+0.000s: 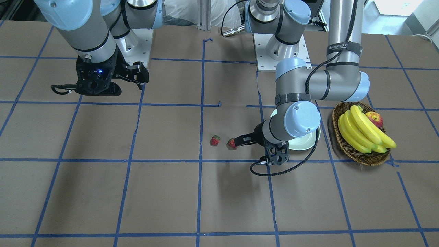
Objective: Collect all strawberries into plate
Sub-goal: 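Open the left gripper and move it back toward the remaining strawberries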
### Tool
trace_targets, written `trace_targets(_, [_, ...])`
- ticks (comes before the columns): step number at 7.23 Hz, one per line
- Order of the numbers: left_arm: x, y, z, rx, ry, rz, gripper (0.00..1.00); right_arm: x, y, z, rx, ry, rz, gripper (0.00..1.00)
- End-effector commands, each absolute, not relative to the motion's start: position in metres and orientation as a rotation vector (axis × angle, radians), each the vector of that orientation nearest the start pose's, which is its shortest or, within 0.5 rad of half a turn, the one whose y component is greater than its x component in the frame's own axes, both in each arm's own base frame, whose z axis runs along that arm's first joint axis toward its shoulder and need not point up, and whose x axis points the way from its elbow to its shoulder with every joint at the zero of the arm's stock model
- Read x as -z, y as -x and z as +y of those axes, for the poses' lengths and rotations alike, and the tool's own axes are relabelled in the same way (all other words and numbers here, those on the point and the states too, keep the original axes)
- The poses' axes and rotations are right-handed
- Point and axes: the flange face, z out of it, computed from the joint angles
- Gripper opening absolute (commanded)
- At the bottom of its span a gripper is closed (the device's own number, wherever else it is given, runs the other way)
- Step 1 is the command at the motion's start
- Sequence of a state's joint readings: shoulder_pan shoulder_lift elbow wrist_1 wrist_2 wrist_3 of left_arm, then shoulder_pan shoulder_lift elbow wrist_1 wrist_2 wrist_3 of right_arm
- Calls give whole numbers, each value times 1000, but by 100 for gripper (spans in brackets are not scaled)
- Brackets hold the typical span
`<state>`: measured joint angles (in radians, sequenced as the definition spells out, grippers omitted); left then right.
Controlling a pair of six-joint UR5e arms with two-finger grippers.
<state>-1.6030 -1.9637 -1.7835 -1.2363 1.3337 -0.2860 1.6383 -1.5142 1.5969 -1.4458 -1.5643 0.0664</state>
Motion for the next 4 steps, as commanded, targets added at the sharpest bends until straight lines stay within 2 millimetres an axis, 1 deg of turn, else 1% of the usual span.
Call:
trace_targets(1, [-188, 178, -540, -596, 706, 3176, 100, -436, -167, -482, -330, 2, 3134, 100])
trace_targets(2, [-184, 178, -544, -568, 816, 3150, 100, -435, -167, -481, -335, -1, 3132, 100])
trace_targets(3, [-175, 179, -547, -565, 843, 3155, 100, -436, -166, -481, -333, 0, 3141, 100])
trace_targets(4, [-173, 189, -548, -537, 877, 3153, 100, -437, -165, -481, -333, 1, 3144, 100])
